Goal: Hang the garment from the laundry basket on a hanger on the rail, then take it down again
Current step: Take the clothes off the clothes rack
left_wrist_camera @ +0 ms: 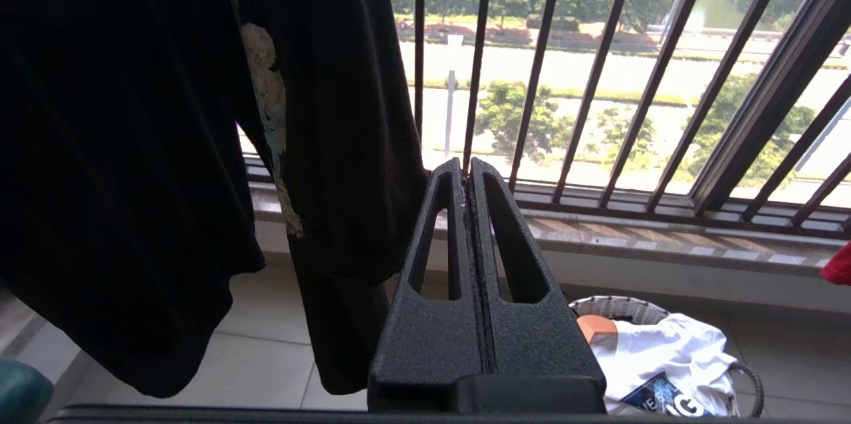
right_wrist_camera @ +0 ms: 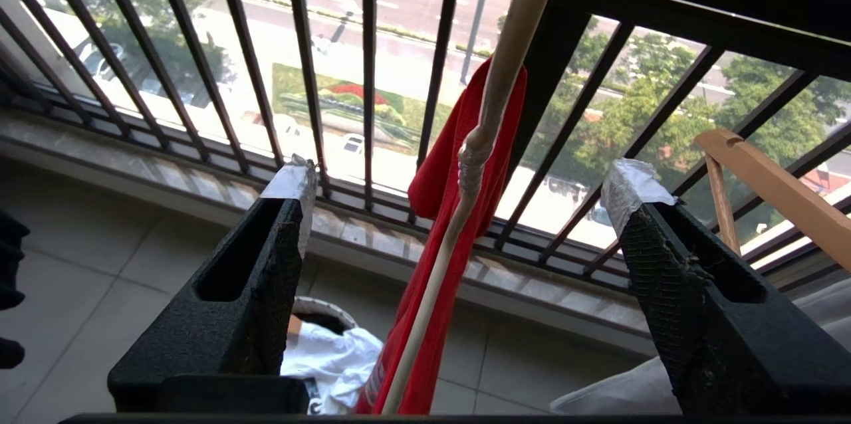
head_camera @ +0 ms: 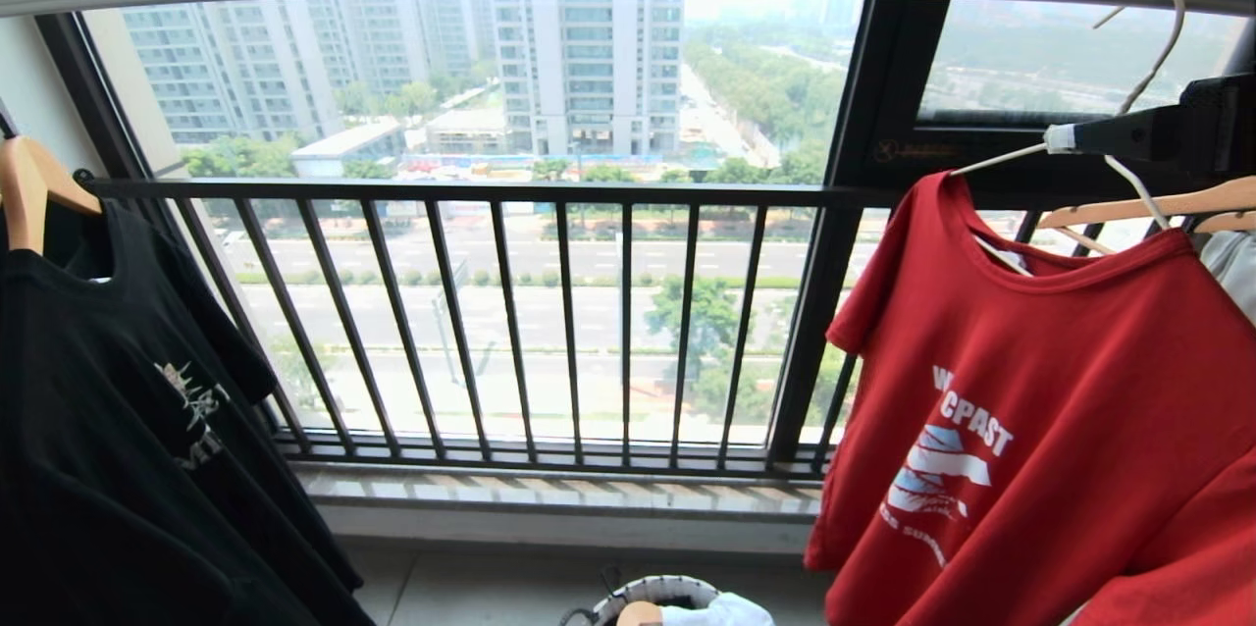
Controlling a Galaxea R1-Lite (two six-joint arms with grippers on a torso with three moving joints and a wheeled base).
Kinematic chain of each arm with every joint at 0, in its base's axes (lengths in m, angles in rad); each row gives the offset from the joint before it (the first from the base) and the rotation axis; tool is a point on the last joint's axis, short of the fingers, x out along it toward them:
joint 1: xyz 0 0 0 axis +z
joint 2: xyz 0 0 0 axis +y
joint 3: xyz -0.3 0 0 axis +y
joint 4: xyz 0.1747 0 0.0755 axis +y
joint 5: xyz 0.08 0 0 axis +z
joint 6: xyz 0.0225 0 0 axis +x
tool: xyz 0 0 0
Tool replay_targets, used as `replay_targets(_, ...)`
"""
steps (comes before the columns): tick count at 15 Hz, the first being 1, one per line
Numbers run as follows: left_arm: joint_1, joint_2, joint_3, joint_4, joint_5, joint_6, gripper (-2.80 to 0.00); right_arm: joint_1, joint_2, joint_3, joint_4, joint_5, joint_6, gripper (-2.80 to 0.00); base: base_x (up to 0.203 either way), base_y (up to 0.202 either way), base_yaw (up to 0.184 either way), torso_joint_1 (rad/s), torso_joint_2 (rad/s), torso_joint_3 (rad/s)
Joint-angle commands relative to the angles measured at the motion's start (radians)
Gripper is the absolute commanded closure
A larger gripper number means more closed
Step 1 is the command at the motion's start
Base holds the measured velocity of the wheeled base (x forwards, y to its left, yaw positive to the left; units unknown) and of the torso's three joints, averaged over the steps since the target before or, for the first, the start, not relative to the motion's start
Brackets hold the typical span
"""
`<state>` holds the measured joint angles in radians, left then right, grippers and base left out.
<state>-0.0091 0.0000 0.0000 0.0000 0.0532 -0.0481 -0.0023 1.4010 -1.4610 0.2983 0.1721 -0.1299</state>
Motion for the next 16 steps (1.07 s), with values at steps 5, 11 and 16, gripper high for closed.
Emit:
replay_targets(5,0.000,0.002,0.000,0.000,0.000,-0.001,0.00,-0.010,0.059,0.011,-0.054,-0.005,-0.004,-2.80,0.000,0.000,0.000,0.000,0.00,0.000)
replay_targets(11,0.000,0.002,0.000,0.000,0.000,-0.001,0.00,-0.010,0.076,0.022,-0.056,-0.017,-0.004,-2.80,0.000,0.000,0.000,0.000,0.00,0.000)
replay_targets(16,0.000,0.002,0.000,0.000,0.000,-0.001,0.00,-0.010,0.079,0.029,-0.057,-0.023,-0.004,0.00,0.000,0.000,0.000,0.000,0.00,0.000)
